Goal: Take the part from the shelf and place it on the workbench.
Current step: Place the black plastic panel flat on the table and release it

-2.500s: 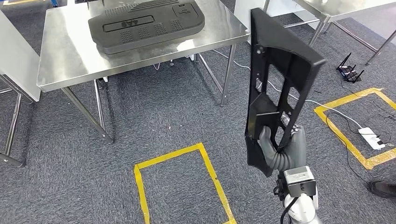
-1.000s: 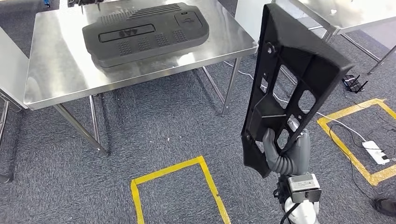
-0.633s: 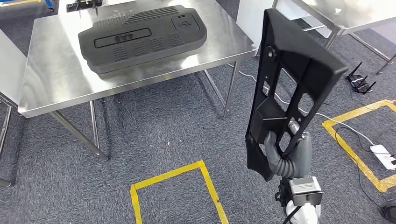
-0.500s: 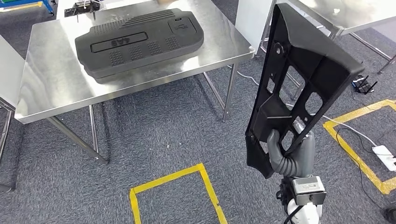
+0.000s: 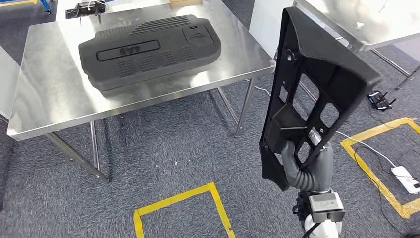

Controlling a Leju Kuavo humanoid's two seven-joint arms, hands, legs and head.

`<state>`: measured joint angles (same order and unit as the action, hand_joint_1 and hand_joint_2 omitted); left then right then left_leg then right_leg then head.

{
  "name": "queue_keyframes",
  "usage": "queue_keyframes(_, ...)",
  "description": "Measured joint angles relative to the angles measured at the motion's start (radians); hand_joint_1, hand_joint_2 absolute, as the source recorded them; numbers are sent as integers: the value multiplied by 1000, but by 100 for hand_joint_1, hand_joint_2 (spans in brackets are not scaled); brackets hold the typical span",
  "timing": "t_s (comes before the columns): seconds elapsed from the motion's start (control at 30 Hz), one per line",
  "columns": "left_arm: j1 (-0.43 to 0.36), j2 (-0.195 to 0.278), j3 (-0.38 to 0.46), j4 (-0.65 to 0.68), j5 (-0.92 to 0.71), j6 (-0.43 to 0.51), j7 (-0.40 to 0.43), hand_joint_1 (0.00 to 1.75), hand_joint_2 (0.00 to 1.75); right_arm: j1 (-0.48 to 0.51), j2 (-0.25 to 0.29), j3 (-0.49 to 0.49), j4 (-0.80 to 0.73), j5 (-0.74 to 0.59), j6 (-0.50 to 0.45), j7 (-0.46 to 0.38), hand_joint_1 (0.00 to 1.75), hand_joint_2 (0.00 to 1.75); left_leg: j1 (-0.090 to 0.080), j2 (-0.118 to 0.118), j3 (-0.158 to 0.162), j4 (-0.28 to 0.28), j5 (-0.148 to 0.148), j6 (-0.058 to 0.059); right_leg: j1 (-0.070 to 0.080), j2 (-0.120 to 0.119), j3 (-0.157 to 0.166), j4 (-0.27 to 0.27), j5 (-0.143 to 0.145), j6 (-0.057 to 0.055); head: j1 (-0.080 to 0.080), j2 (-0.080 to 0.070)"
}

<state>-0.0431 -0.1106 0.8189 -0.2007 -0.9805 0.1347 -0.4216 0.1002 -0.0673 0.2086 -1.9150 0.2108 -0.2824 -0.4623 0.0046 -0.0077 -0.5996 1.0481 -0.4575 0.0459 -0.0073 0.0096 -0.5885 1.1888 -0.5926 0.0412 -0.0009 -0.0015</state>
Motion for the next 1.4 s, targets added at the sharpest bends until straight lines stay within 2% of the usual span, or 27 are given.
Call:
queue_keyframes(0.03,-1,0,0,0,0,0,0,0,175,3,0,0,-1,-1,0,-1,175,175,0,-1,1,0,-4,1,-2,0,-42,56,-17,2,1,0)
queue_keyframes(0.07,-1,0,0,0,0,0,-1,0,175,7,-1,-1,-1,-1,-1,-2,175,175,0,-2,4,0,-9,1,-5,0,-75,90,-22,6,1,0)
queue_keyframes(0.1,0,0,0,0,0,0,-1,0,175,11,-1,-2,-1,-1,-1,-3,175,175,0,-3,8,0,-14,-1,-7,0,-93,92,-11,15,1,0)
queue_keyframes(0.13,1,0,0,0,0,0,0,0,175,14,-1,-3,-2,-2,-1,-5,175,175,0,-5,15,0,-21,-3,-10,-1,-90,52,21,28,1,0)
queue_keyframes(0.17,2,-1,0,0,0,0,0,0,175,17,-1,-4,-3,-2,-2,-6,175,175,1,-6,24,0,-28,-6,-13,-2,-75,-16,66,41,2,0)
queue_keyframes(0.2,2,-1,1,0,0,0,0,0,175,19,-1,-6,-5,-2,-2,-8,175,175,0,-7,32,0,-34,-10,-13,-4,-60,-75,103,46,2,0)
queue_keyframes(0.23,2,-2,1,0,0,0,0,0,175,20,-1,-7,-6,-2,-2,-8,175,175,0,-9,38,-1,-40,-15,-11,-7,-46,-125,127,41,2,0)
queue_keyframes(0.27,2,-2,1,0,0,0,1,0,175,22,-2,-7,-7,-2,-3,-9,175,175,0,-9,41,-2,-45,-21,-7,-10,-38,-149,140,29,2,0)
queue_keyframes(0.33,2,-2,2,0,0,0,1,0,175,26,-2,-7,-10,-2,-3,-9,175,175,-1,-8,47,-1,-46,-33,-1,-12,-31,-156,144,-3,1,0)
queue_keyframes(0.4,2,-2,3,0,1,1,0,0,175,29,-1,-8,-14,0,-4,-12,175,175,0,-5,47,17,-54,-43,-6,-11,-13,-162,152,-18,1,0)
queue_keyframes(0.47,2,-2,6,0,3,2,-3,0,175,29,-1,-9,-17,6,-5,-18,175,175,1,-2,9,94,-89,-49,-11,-12,5,-167,149,-27,0,0)
queue_keyframes(0.53,2,-3,9,0,5,0,-8,0,175,32,0,-9,-19,20,-6,-27,175,175,3,-1,-61,217,-139,-55,-9,-12,13,-167,143,-35,0,0)
queue_keyframes(0.57,2,-4,10,1,6,-1,-11,0,175,35,0,-9,-20,28,-7,-31,175,175,4,-1,-91,258,-150,-57,-7,-11,16,-167,140,-38,0,0)
queue_keyframes(0.6,3,-4,12,1,7,-3,-12,0,175,37,0,-9,-20,35,-8,-34,175,175,4,-1,-107,267,-144,-57,-7,-10,18,-167,138,-41,0,0)
queue_keyframes(0.63,3,-4,13,1,7,-3,-13,0,175,40,0,-9,-20,41,-9,-36,175,175,5,-1,-103,236,-116,-57,-6,-8,22,-167,136,-41,0,0)
queue_keyframes(0.7,3,-4,15,1,7,-3,-14,0,175,42,0,-9,-21,49,-12,-39,175,175,5,0,-56,105,-36,-52,-6,-5,31,-167,131,-39,0,0)
queue_keyframes(0.73,2,-4,15,1,7,-3,-15,0,175,42,0,-9,-21,51,-14,-39,175,175,4,0,-34,49,-20,-49,-4,-5,33,-166,128,-35,0,0)
queue_keyframes(0.77,1,-4,15,1,7,-3,-15,0,175,43,0,-9,-22,53,-17,-40,175,175,2,1,-21,16,-14,-46,-1,-5,32,-166,125,-31,0,0)
queue_keyframes(0.83,1,-4,16,0,7,-3,-15,0,175,45,0,-9,-25,56,-21,-41,175,175,0,1,-15,0,-13,-42,2,-5,27,-165,119,-24,0,0)
queue_keyframes(0.9,3,-4,16,0,7,-3,-16,0,175,46,0,-9,-27,58,-23,-42,175,175,1,2,-10,-5,7,-45,3,-5,26,-168,117,-28,0,0)
queue_keyframes(0.97,2,-5,16,0,7,-3,-16,0,175,47,0,-8,-28,59,-24,-43,175,175,-1,1,-6,-7,10,-48,3,-6,28,-172,120,-31,1,0)
queue_keyframes(1.1,2,-5,17,0,7,-3,-16,0,175,47,0,-7,-28,60,-25,-43,175,175,-6,-2,-10,-6,12,-42,3,-7,36,-179,127,-22,0,0)
queue_keyframes(1.27,2,-5,22,0,7,-3,-16,0,175,50,0,-7,-28,68,-29,-43,175,175,-16,-1,-12,-1,6,-21,-6,-7,37,-187,128,3,0,0)
queue_keyframes(1.33,2,-5,24,0,7,-2,-16,0,175,51,0,-7,-30,69,-31,-43,175,175,-14,-1,-10,-8,9,-12,-7,-8,34,-185,127,8,-1,0)
queue_keyframes(1.4,1,-7,25,0,6,-1,-16,0,175,52,-1,-7,-33,70,-33,-43,175,175,-7,0,-4,-20,16,-1,-7,-8,16,-149,107,9,1,0)
